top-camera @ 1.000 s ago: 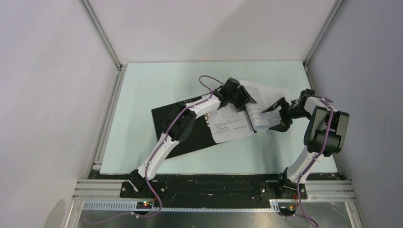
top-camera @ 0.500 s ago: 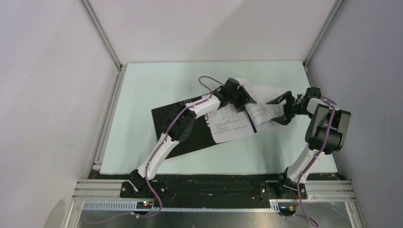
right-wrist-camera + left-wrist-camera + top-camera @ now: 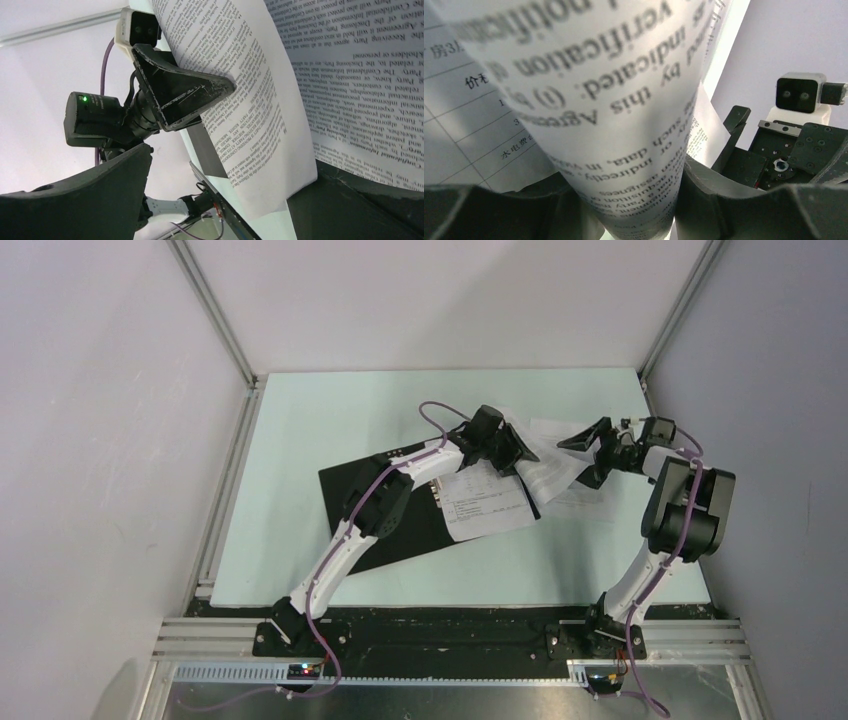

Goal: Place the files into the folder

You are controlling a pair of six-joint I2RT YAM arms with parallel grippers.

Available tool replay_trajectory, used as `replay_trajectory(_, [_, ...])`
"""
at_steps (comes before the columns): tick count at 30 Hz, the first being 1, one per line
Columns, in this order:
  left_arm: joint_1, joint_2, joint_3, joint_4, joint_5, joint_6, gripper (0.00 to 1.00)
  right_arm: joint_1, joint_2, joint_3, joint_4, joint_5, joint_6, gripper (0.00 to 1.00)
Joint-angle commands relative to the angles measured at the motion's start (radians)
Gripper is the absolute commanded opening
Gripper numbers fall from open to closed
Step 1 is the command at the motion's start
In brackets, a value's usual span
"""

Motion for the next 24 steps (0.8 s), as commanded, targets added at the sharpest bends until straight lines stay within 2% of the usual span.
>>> replay_trajectory(1, [0.001, -0.050, -0.020, -0.045, 0.026, 0.048, 0.53, 0.001, 0.054, 0.028, 0.069, -0.070, -0.070, 1.00])
replay_trajectory(9, [0.012, -0.048, 0.001, -0.017, 0.092, 0.150, 0.48, -0.009, 0.201, 0.234, -0.198, -0.146, -0.358, 0.99])
replay_trajectory(15, [0.012, -0.035, 0.042, 0.013, 0.140, 0.213, 0.46, 0.013, 0.322, 0.441, -0.557, -0.199, -0.612, 0.99])
replay_trajectory(17, [0.011, -0.035, 0.044, 0.015, 0.146, 0.218, 0.46, 0.023, 0.348, 0.481, -0.628, -0.209, -0.672, 0.98])
replay_trajectory(24, [0.007, -0.032, 0.047, 0.036, 0.166, 0.230, 0.48, 0.061, 0.372, 0.500, -0.705, -0.217, -0.740, 0.98])
